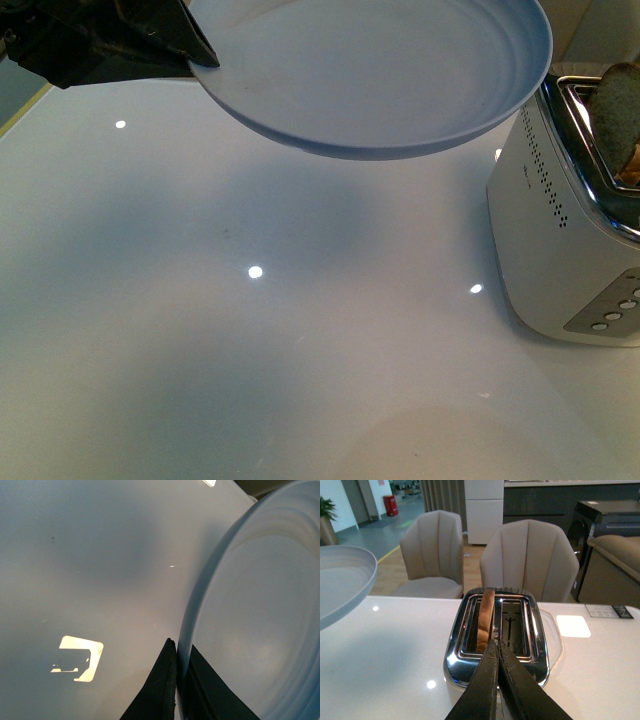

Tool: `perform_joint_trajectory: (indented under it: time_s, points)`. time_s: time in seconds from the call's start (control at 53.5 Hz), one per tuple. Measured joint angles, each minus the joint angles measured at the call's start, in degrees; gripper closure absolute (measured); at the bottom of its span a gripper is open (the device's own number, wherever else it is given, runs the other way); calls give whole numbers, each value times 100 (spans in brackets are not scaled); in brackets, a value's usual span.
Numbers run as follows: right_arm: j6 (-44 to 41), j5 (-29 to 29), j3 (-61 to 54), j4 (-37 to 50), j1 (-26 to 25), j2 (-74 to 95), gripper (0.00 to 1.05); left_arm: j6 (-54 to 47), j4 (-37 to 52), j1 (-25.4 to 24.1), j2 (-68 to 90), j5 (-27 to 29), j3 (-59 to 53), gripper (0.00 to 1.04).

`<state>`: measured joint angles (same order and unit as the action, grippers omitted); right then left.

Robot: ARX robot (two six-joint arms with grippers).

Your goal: Left arm holds plate, right arm toasts bread

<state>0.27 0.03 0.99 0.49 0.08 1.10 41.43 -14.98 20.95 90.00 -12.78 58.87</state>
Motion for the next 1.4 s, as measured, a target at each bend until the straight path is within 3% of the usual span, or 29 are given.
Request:
perform_joint_trajectory:
  time_s: [0.168,0.766,1.178,1.402]
  points:
    - [-9,0,0,-35,0,-68,99,0,0,31,-9,9,0,102]
    - [-9,0,0,-37,0,-74,9,-7,9,33,-13,-33,0,102]
    - [-9,0,0,-37,0,-74,9,-129,63,-107,-72,-120,-142,102]
    - [-9,0,0,-37,0,-74,9,-675,374,-1014,-295,-662,-809,102]
